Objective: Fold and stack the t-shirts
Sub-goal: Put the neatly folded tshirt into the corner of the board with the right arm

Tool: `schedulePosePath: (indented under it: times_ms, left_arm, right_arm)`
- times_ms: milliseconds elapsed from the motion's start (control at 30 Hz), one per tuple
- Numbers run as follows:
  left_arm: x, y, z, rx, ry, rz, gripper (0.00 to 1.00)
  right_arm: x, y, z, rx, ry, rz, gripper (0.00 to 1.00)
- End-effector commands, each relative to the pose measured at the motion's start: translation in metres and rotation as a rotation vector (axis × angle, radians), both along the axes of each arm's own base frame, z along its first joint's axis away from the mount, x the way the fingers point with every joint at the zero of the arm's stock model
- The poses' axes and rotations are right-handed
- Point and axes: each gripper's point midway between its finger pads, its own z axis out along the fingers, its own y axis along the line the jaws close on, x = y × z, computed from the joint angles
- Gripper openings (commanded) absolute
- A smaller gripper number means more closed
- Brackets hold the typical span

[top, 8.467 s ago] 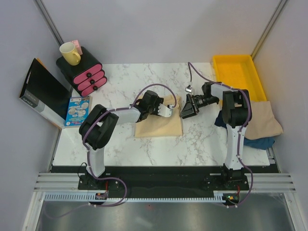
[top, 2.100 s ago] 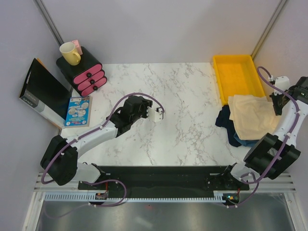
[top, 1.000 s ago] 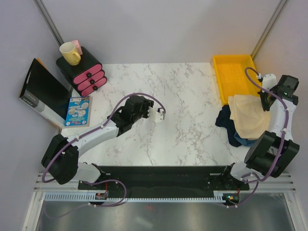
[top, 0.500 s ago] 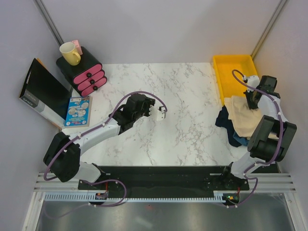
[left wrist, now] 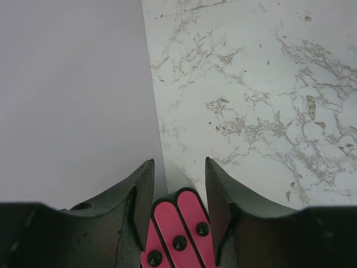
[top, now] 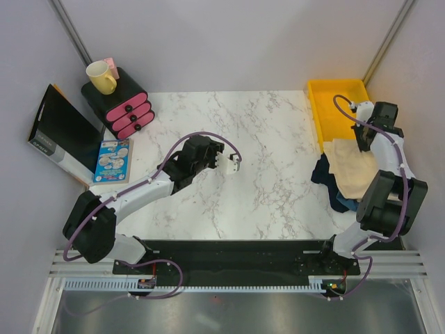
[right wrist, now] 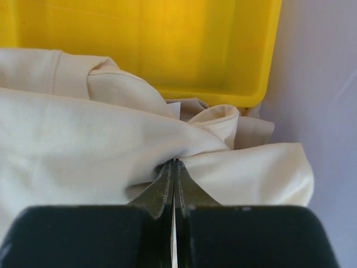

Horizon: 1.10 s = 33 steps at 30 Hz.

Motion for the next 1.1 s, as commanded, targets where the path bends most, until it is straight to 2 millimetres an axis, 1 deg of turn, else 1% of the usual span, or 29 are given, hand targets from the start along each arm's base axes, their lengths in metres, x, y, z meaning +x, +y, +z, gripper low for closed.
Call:
schedulePosePath:
  times_ms: [0, 33, 67, 100, 133, 167, 200, 300, 333, 400, 433, 500, 533, 600, 633, 667, 700, 733, 800, 833, 900, 967, 1000, 1033, 1067]
  left_arm:
    - [0.003, -0.005, 0.018, -0.018, -0.042, -0.010, 0.49]
    - [0.003, -0.004, 0.017, -0.016, -0.040, -0.009, 0.49]
    - [0.002, -0.004, 0.019, -0.018, -0.043, -0.008, 0.49]
    - [0.001, -0.003, 0.018, -0.020, -0.041, -0.007, 0.49]
    - [0.001, -0.003, 0.018, -0.019, -0.043, -0.008, 0.49]
    - [0.000, -0.002, 0.019, -0.019, -0.045, -0.007, 0.49]
    - [0.000, -0.002, 0.019, -0.020, -0.046, -0.007, 0.49]
    - [0.000, 0.000, 0.021, -0.023, -0.050, 0.000, 0.49]
    - [-0.001, 0.000, 0.021, -0.024, -0.050, 0.000, 0.49]
    - [-0.002, 0.000, 0.021, -0.024, -0.050, 0.000, 0.49]
    - [-0.002, 0.000, 0.022, -0.023, -0.052, -0.001, 0.49]
    - [-0.003, 0.001, 0.022, -0.022, -0.055, 0.000, 0.49]
    - [-0.003, 0.000, 0.022, -0.021, -0.053, -0.001, 0.49]
    - [-0.003, 0.001, 0.022, -0.019, -0.056, -0.001, 0.49]
    - [-0.003, 0.001, 0.022, -0.019, -0.056, -0.001, 0.49]
    - [-0.003, 0.001, 0.024, -0.020, -0.059, -0.002, 0.49]
    - [-0.003, 0.001, 0.023, -0.020, -0.058, -0.003, 0.49]
    - [-0.004, 0.001, 0.024, -0.019, -0.060, -0.004, 0.49]
    - [-0.005, 0.002, 0.023, -0.022, -0.058, -0.004, 0.49]
    - [-0.005, 0.002, 0.024, -0.026, -0.059, -0.005, 0.49]
    - [-0.006, 0.003, 0.023, -0.025, -0.058, -0.005, 0.49]
    - [-0.008, 0.004, 0.025, -0.029, -0.061, -0.004, 0.49]
    - [-0.008, 0.004, 0.024, -0.030, -0.059, -0.003, 0.49]
    - [-0.009, 0.005, 0.024, -0.032, -0.058, -0.002, 0.49]
    - [-0.010, 0.005, 0.025, -0.034, -0.060, -0.003, 0.49]
  right_arm:
    - [0.001, 0.010, 0.073, -0.011, -0.092, 0.028, 0.00]
    - [-0.002, 0.013, 0.078, -0.006, -0.089, 0.044, 0.00]
    - [-0.009, 0.015, 0.084, -0.008, -0.067, 0.053, 0.00]
    - [-0.014, 0.017, 0.086, -0.008, -0.052, 0.061, 0.00]
    - [-0.017, 0.024, 0.089, 0.015, -0.051, 0.090, 0.00]
    - [-0.028, 0.029, 0.082, 0.029, -0.003, 0.108, 0.00]
    - [-0.033, 0.031, 0.080, 0.033, 0.016, 0.117, 0.00]
    - [-0.056, 0.038, 0.063, 0.040, 0.088, 0.142, 0.00]
    - [-0.067, 0.041, 0.051, 0.049, 0.117, 0.150, 0.00]
    - [-0.077, 0.048, 0.038, 0.067, 0.150, 0.172, 0.00]
    - [-0.086, 0.052, 0.025, 0.088, 0.181, 0.177, 0.00]
    - [-0.094, 0.056, 0.012, 0.107, 0.211, 0.184, 0.00]
    - [-0.103, 0.060, -0.003, 0.126, 0.249, 0.184, 0.00]
    - [-0.110, 0.065, -0.018, 0.153, 0.280, 0.188, 0.00]
    - [-0.117, 0.068, -0.032, 0.174, 0.312, 0.187, 0.00]
    - [-0.121, 0.070, -0.039, 0.185, 0.328, 0.187, 0.00]
    - [-0.124, 0.071, -0.046, 0.190, 0.339, 0.185, 0.00]
    - [-0.130, 0.073, -0.060, 0.201, 0.366, 0.180, 0.00]
    - [-0.135, 0.073, -0.072, 0.207, 0.393, 0.174, 0.00]
    - [-0.140, 0.074, -0.082, 0.211, 0.418, 0.170, 0.00]
    - [-0.143, 0.074, -0.086, 0.217, 0.431, 0.166, 0.00]
    - [-0.141, 0.072, -0.083, 0.206, 0.419, 0.159, 0.00]
    - [-0.139, 0.072, -0.079, 0.200, 0.407, 0.157, 0.00]
    - [-0.133, 0.069, -0.067, 0.182, 0.371, 0.158, 0.00]
    - [-0.131, 0.067, -0.059, 0.167, 0.356, 0.155, 0.00]
